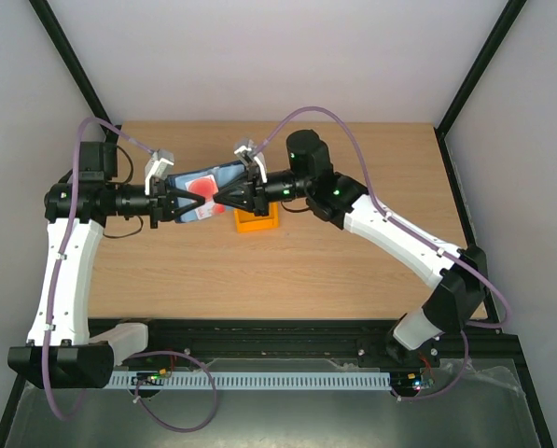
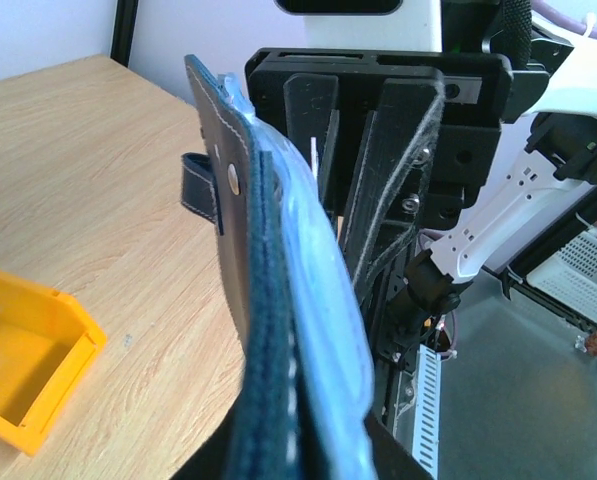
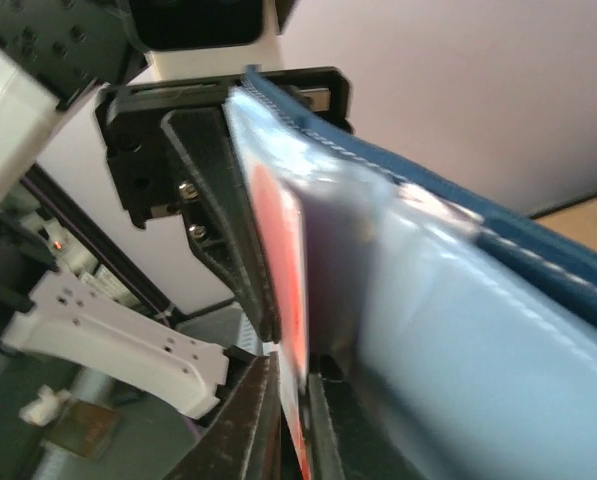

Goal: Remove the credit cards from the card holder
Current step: Remove the credit card from the card holder.

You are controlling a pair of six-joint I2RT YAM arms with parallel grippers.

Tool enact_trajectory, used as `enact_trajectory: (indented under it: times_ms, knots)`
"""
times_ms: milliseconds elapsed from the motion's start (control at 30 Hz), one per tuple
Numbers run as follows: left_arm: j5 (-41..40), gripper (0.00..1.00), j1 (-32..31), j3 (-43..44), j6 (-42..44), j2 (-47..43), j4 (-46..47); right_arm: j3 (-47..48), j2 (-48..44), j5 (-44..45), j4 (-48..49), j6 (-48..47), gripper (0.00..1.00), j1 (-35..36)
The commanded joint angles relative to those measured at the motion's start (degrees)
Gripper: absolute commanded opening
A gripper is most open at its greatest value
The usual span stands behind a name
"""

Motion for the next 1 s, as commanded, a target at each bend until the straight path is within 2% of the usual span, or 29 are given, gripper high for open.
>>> enact_trajectory:
  times_ms: [0,167,233,300,433,600,767,967]
  knots:
    - [1.67,0.02,-0.11,0.75,-0.13,-1.13,0.72,1.75,0.66,-0.04,2.02,0.23,0.02,0.70]
    - [2.03,0.02,-0.16,0.45,0.43,-1.16,0.44,0.62,-0.16,0.25,4.26,1.60,0.02,0.71]
    - [2.31,0.06,-0.16,0.49,0.35,-1.15,0.37,0.00,-1.09,2.55,4.22,1.09,0.02,0.61]
    - [3.03,0.14,-0.16,0.38,0.76,-1.16,0.02,-0.91,-2.08,4.14,4.76,1.25,0.02,-0.11]
    - [3.96,0.17,-0.07,0.54,2.59,-1.24,-1.47,-2.68,-3.62,4.64,6.60,3.14,0.02,-1.99]
    - [4.24,0.16,0.27,0.52,2.60,-1.33,-1.48,-4.54,-5.61,5.81,6.72,3.17,0.02,-3.51]
    - [3.26,0.02,0.62,0.28,-0.18,-1.38,0.72,-4.74,-6.10,6.27,5.85,2.88,0.02,-4.09]
    - [0.07,0.02,1.35,-1.35,-6.09,-1.98,6.08,-5.66,-6.91,7.83,5.24,2.72,0.02,-5.90]
